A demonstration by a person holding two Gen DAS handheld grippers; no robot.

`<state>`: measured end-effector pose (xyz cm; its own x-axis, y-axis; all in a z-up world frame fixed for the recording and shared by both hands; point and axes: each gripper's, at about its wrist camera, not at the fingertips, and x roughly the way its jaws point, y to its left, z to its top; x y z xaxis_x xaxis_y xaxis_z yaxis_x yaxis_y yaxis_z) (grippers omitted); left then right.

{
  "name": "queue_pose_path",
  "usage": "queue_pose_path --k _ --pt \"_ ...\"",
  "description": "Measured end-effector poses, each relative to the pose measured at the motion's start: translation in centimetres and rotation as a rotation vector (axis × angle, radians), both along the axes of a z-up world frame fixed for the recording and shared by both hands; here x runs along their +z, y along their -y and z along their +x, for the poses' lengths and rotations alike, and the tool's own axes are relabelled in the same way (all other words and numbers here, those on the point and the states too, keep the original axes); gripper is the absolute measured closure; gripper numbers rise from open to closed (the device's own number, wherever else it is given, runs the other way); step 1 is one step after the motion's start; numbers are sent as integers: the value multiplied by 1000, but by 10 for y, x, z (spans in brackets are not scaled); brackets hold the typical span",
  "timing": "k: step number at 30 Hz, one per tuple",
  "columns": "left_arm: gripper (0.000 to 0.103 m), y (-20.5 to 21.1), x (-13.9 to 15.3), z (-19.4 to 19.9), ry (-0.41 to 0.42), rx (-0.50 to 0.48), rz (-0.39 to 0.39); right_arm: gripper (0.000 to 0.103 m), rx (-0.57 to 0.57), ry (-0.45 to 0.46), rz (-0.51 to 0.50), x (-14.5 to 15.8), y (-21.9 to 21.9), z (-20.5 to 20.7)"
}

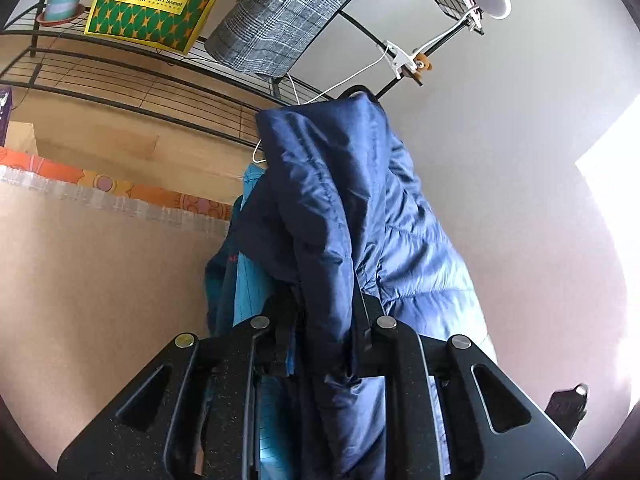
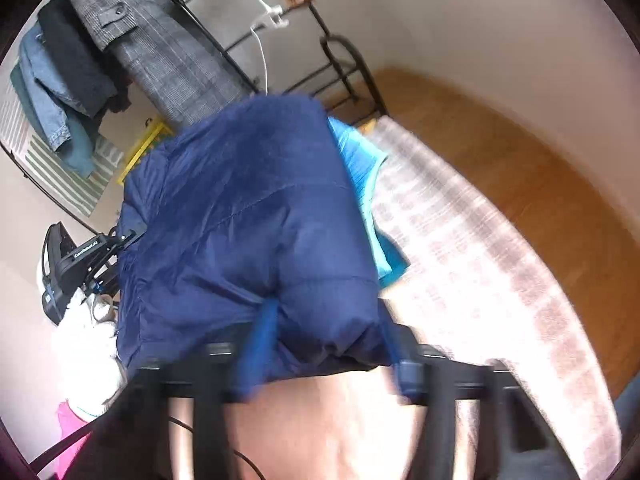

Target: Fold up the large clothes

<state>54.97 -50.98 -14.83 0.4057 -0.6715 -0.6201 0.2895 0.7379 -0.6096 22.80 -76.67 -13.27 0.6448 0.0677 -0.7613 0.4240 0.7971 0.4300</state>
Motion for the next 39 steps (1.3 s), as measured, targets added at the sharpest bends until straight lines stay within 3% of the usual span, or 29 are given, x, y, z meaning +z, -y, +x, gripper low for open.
queue_pose_path --k 2,4,10,13,15,22,33,39 --pt "77 -3 -2 2 -11 7 1 67 -21 5 -95 6 -1 12" --pt "63 -4 -2 6 -13 14 30 68 -32 13 -76 7 3 16" --pt "53 -9 9 3 69 54 154 69 -19 -5 -100 6 -3 8" --pt "53 -14 21 -5 114 95 243 62 -39 4 -72 9 1 0" --pt "53 -16 37 -17 173 97 295 57 -55 6 -111 18 -3 -7" --pt "53 -25 96 -78 320 36 339 56 -28 68 -280 74 -39 -39" --pt "53 -88 229 -194 508 13 290 49 -21 234 -430 211 -110 -128" --pt "53 -125 283 -265 601 -9 266 49 -17 285 -504 266 -148 -182"
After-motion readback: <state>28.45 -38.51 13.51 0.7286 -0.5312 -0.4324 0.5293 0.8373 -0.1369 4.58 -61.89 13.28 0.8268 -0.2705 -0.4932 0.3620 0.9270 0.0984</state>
